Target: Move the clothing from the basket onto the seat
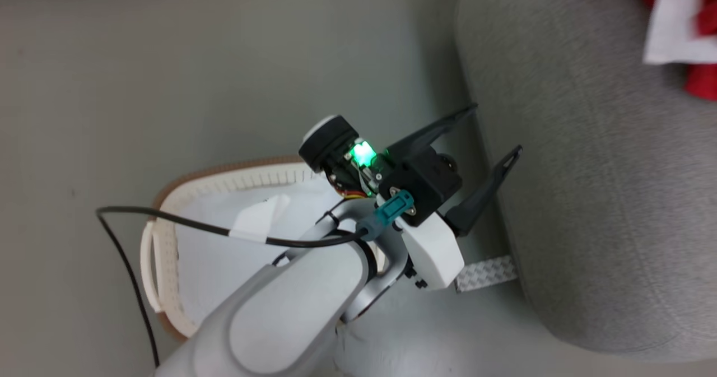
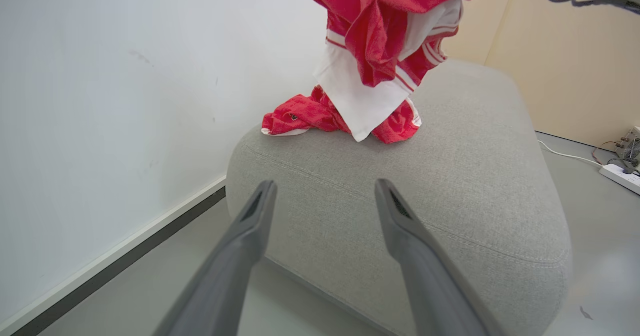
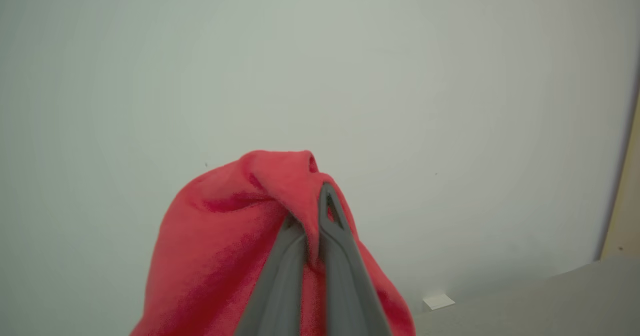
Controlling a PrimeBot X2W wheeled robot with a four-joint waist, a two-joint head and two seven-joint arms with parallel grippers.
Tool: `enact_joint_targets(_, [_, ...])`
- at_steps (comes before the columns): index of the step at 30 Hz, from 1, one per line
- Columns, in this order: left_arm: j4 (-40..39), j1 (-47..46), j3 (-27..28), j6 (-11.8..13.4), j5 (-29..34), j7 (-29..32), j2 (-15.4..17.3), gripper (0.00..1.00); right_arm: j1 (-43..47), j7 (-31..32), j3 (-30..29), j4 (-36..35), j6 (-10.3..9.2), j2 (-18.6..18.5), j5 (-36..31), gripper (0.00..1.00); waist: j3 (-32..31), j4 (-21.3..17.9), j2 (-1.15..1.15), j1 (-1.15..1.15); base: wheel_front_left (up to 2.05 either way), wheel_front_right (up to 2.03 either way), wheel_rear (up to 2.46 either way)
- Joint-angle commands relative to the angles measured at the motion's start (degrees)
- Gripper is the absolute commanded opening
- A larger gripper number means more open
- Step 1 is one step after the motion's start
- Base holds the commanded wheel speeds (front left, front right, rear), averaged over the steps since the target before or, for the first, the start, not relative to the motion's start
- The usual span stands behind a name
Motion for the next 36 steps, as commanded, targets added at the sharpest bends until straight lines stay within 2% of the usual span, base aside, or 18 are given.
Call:
enact_joint_targets(1, [-0.64,-1.46,0.14,0.37,0.81,0.30,0.75,1.00,-3.54,0.06,-2.79,2.78,-0.14,-1.64,0.25,0.00,6.06,2.31,0.00,-0.02,0.00,0.00,0.00])
enact_joint_targets(4, [-1.61,-2.73,0.29,0.62,1.40,0.56,0.71,1.00,-8.83,0.27,-7.35,9.86,-0.14,-4.11,-0.85,0.00,8.32,2.81,0.00,-0.02,0.00,0.00,0.00])
enact_joint_targets(5, [-1.61,-2.73,0.29,0.62,1.40,0.56,0.71,1.00,-8.83,0.27,-7.35,9.86,-0.14,-4.11,-0.85,0.00,8.32,2.81,0.00,-0.02,0.00,0.00,0.00])
enact_joint_targets(9, [-2.62,-3.63,0.69,1.37,1.89,0.66,0.82,1.00,-13.48,0.40,-10.71,21.01,-0.14,-6.11,-4.63,0.00,11.06,3.86,0.00,-0.02,0.00,0.00,0.00])
enact_joint_targets(14, [-3.30,-3.31,1.27,2.25,1.98,0.61,1.77,1.00,-15.54,-0.10,-15.13,33.63,-0.14,-2.95,-9.79,0.00,12.88,4.40,0.00,-0.02,0.00,0.00,0.00])
enact_joint_targets(15, [-3.33,-2.99,1.43,2.36,1.93,0.59,2.15,1.00,-15.55,-0.16,-16.34,34.72,-0.14,-1.98,-10.44,0.07,12.94,4.27,0.00,-0.02,0.00,0.00,0.00])
enact_joint_targets(16, [-3.34,-2.64,1.59,2.61,1.85,0.50,2.53,1.00,-15.19,-0.19,-17.64,35.30,-0.14,-1.27,-11.42,0.43,12.83,4.15,0.00,-0.02,0.00,0.00,0.00])
enact_joint_targets(17, [-3.39,-2.41,1.78,2.79,1.71,0.38,2.80,1.00,-14.55,-0.20,-18.97,35.68,-0.15,-0.80,-12.59,1.00,12.60,4.02,0.00,-0.02,0.00,0.00,0.00])
enact_joint_targets(19, [-3.54,-1.91,2.11,3.16,1.35,0.15,3.14,1.00,-12.94,-0.20,-21.02,35.91,-0.15,1.47,-14.87,1.00,11.98,3.80,0.00,-0.02,0.00,0.00,0.00])
enact_joint_targets(26, [-2.59,2.27,5.26,5.01,-2.12,-3.09,5.09,1.00,-6.05,-0.18,-22.48,30.22,-0.14,8.58,-22.30,1.00,6.06,1.50,0.00,-0.02,0.00,0.00,0.00])
enact_joint_targets(31, [-0.52,6.39,7.29,6.55,-4.52,-6.90,5.34,1.00,1.19,-0.18,-22.10,23.14,-0.14,12.52,-25.92,1.00,-0.50,1.16,0.00,-0.02,0.00,0.00,0.00])
enact_joint_targets(36, [2.77,10.81,8.17,7.26,-6.26,-10.92,5.74,1.00,9.22,-0.18,-19.93,14.39,-0.14,14.39,-28.88,1.00,-7.81,1.57,0.00,-0.02,0.00,0.00,0.00])
